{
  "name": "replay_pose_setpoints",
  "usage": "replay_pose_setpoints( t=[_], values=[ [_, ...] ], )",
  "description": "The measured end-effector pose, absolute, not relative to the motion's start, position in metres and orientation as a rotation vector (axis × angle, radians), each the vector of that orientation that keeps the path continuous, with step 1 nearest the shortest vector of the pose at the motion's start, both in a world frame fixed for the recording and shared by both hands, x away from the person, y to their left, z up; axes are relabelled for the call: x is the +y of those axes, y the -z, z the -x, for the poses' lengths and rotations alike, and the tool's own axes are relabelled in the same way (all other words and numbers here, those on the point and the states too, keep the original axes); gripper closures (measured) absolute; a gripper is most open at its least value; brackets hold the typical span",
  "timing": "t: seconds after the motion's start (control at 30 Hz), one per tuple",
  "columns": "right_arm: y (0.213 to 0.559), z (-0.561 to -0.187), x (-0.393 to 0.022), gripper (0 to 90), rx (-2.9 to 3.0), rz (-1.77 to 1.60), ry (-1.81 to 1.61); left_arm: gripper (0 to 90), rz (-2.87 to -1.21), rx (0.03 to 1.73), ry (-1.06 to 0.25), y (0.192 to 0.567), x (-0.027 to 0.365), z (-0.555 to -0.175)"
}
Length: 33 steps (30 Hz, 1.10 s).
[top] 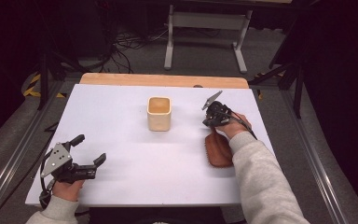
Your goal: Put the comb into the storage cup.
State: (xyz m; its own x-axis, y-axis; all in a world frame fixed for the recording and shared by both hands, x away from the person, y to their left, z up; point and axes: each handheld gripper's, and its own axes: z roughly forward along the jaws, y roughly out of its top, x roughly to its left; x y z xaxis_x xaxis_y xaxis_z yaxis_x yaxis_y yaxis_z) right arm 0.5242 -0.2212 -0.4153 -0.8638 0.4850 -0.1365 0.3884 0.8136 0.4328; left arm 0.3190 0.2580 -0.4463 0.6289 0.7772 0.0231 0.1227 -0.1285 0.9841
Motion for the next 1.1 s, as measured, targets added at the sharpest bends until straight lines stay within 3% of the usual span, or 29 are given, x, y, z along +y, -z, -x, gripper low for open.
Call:
replay_pose_setpoints(
  t=[1.1],
  values=[
    [0.417,-0.510,-0.269,89.7,2.760,-0.790,-0.469,0.9,-1.636,0.758,-0.660,0.448,0.255,-0.320]
  ],
)
